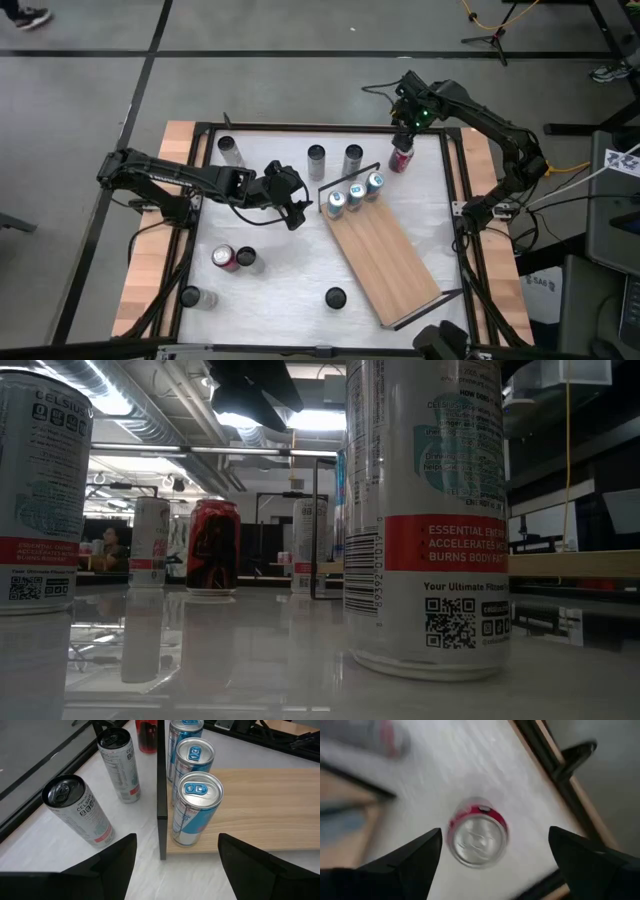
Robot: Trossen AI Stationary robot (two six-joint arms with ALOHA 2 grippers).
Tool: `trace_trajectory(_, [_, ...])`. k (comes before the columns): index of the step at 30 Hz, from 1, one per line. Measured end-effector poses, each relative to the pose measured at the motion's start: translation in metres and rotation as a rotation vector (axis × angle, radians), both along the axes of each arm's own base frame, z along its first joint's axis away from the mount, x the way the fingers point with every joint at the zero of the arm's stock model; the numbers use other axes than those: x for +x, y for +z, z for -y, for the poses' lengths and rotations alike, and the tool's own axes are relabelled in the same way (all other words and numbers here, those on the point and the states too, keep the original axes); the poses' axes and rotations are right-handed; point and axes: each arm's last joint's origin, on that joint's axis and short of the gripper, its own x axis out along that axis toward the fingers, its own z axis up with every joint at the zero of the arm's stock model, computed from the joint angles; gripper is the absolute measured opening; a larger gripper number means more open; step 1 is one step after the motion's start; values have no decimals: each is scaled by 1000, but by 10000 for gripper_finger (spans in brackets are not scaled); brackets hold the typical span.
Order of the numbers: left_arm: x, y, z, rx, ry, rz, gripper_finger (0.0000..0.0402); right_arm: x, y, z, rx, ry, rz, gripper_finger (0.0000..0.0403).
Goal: Place canned beverage on shelf
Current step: Put the red soda can on the shelf
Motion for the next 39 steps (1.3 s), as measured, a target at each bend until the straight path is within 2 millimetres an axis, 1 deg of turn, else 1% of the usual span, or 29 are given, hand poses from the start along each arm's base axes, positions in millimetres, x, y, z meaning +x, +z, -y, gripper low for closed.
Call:
trace_trajectory(3, [0, 0, 0, 0, 0, 0, 271, -1, 0, -1, -20, 167, -31, 356])
trace_trajectory(7, [0, 0, 0, 0, 0, 0, 271, 0, -2, -2, -17, 305, -20, 356])
trace_trajectory(16, [0, 0, 0, 3, 3, 0, 271, -3, -20, -6, 6, 515, -68, 356])
trace_trajectory(24, [0, 0, -1, 23, 26, 3, 271, -5, -32, -8, 26, 565, -88, 356])
trace_trajectory(33, [0, 0, -1, 31, 34, 3, 271, -5, -61, -8, 7, 573, -91, 356])
trace_trajectory(39, [0, 0, -1, 31, 35, 4, 271, -5, -70, -8, -4, 557, -90, 356])
